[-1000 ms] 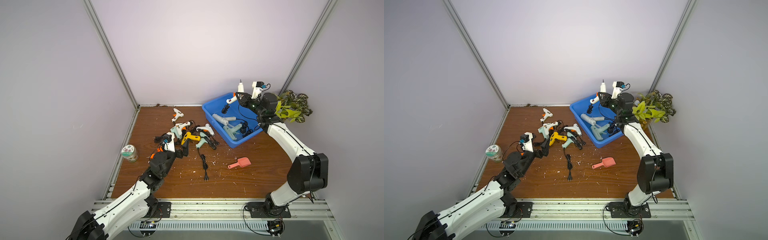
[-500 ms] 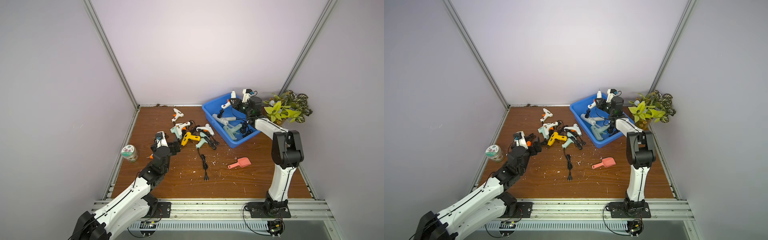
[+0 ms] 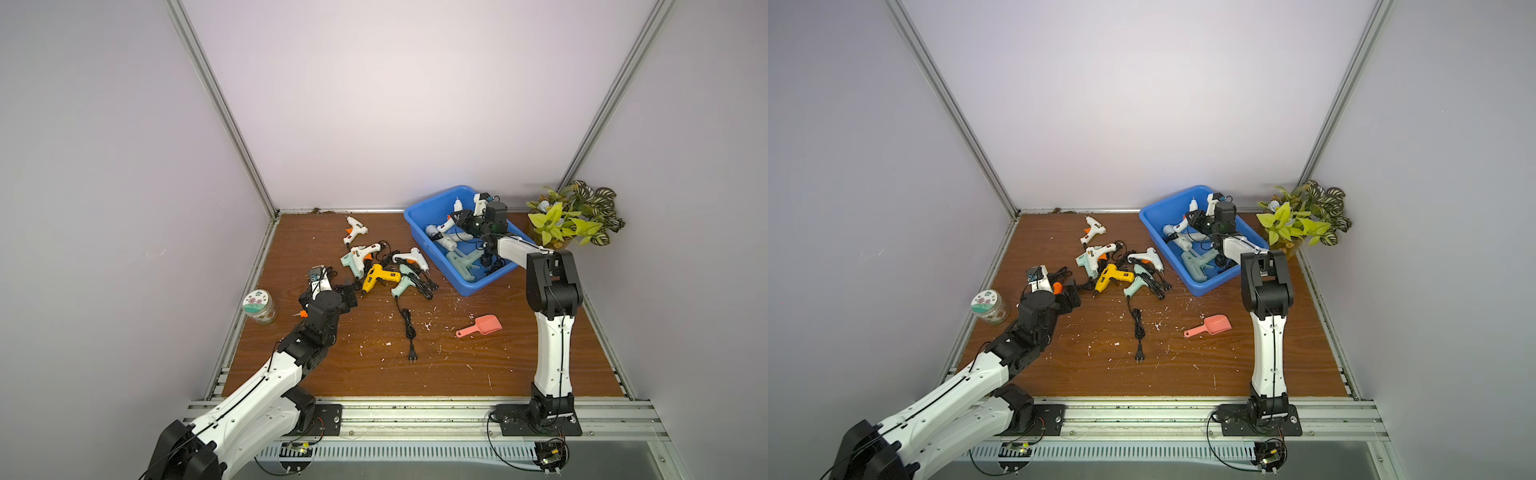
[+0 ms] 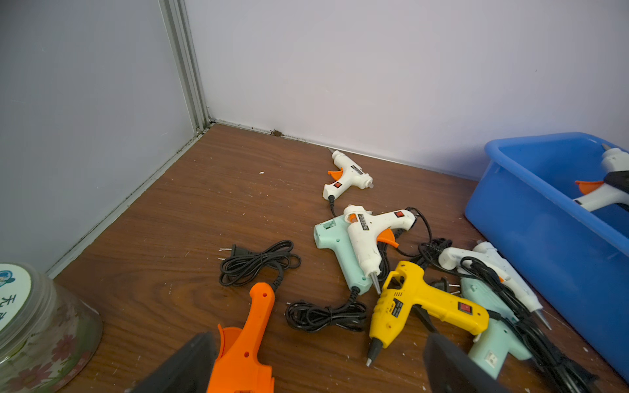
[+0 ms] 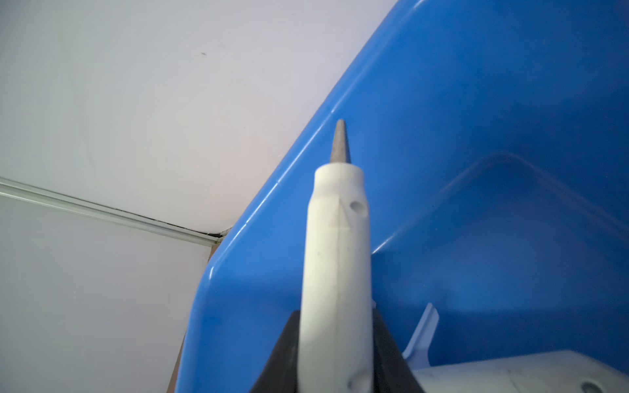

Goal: Put the hot melt glue gun into the storage box
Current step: Place the hot melt adhesive gun in the storage box, then pick up the hot melt adhesive gun from the center of the board.

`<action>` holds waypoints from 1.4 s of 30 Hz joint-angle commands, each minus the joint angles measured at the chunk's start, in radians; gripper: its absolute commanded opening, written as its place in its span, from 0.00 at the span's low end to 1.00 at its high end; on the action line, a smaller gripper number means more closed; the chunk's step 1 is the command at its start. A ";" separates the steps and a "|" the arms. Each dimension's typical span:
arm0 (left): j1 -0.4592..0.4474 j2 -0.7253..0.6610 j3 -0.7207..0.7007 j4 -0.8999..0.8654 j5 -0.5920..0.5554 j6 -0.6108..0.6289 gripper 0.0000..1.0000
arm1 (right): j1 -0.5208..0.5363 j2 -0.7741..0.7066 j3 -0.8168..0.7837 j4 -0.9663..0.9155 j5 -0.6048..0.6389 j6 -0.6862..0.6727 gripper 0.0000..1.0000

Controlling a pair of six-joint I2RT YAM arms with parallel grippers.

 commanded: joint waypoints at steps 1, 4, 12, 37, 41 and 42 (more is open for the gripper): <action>0.014 0.013 0.043 -0.045 -0.035 -0.020 1.00 | 0.004 0.010 0.081 -0.165 0.066 -0.085 0.34; 0.020 0.040 0.066 -0.090 -0.045 -0.026 1.00 | 0.005 0.015 0.106 -0.230 0.088 -0.101 0.50; 0.087 0.178 0.140 -0.184 0.043 -0.014 1.00 | 0.005 -0.071 0.092 -0.354 0.220 -0.136 0.66; 0.381 0.677 0.368 -0.237 0.266 0.124 0.69 | 0.006 -0.756 -0.584 -0.301 0.376 -0.159 0.69; 0.385 0.766 0.427 -0.257 0.287 0.146 0.61 | 0.007 -0.813 -0.609 -0.317 0.383 -0.162 0.69; 0.384 0.788 0.442 -0.262 0.291 0.150 0.58 | 0.006 -0.820 -0.611 -0.325 0.375 -0.162 0.69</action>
